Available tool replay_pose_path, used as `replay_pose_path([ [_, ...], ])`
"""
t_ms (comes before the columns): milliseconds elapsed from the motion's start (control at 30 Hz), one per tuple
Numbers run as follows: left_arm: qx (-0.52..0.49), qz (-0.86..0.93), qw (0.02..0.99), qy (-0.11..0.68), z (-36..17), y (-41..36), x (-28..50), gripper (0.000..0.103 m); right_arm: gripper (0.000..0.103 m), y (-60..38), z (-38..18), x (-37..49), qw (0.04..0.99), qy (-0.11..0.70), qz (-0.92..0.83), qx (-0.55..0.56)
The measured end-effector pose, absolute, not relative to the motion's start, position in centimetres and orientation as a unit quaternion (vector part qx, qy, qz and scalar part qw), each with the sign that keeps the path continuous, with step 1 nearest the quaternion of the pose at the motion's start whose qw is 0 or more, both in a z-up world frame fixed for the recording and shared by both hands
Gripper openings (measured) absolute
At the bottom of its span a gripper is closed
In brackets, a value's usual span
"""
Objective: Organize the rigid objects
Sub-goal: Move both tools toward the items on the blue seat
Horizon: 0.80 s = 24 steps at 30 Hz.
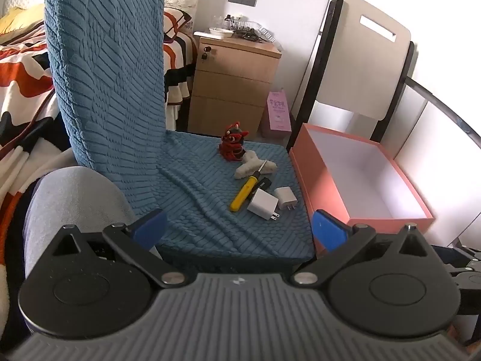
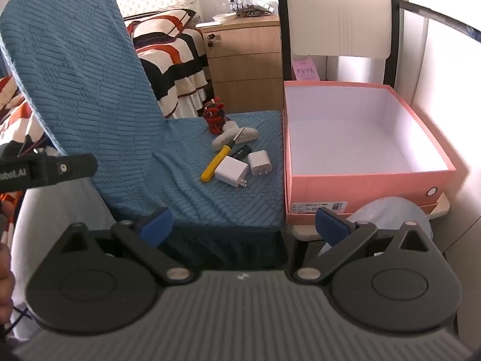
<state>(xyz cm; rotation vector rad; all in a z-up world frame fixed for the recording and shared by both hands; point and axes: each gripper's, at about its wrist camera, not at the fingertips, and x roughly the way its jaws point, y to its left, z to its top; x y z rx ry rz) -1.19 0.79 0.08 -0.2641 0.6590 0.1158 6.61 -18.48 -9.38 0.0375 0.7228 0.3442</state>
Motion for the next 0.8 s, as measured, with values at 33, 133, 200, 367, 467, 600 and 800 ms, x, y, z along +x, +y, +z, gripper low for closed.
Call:
replay_pose_path([
  [33,-0.128,0.056,0.936,0.322,0.1,0.62,-1.25,0.103,0.103,-18.43,-9.35,6.5,0.922,0.35,0.166,0.017],
  [133,-0.123,0.055,0.937,0.322,0.03,0.52,-1.32,0.103,0.103,-18.45,-9.28,6.28,0.922,0.349,0.165,0.019],
  [200,-0.123,0.056,0.937,0.321,0.07,0.43,-1.33,0.103,0.103,-18.49,-9.24,6.14,0.923,0.348,0.163,0.018],
  [367,-0.123,0.056,0.938,0.32,0.0,0.43,-1.44,0.103,0.103,-18.53,-9.12,6.09,0.924,0.346,0.163,0.018],
  [467,-0.122,0.057,0.938,0.32,-0.01,0.48,-1.54,0.103,0.103,-18.59,-9.13,6.11,0.923,0.346,0.166,0.02],
  [600,-0.121,0.058,0.938,0.321,-0.11,0.42,-1.6,0.103,0.103,-18.57,-9.27,6.16,0.923,0.346,0.167,0.021],
  [800,-0.117,0.06,0.937,0.323,-0.27,0.4,-1.58,0.103,0.103,-18.52,-9.37,6.14,0.923,0.347,0.167,0.022],
])
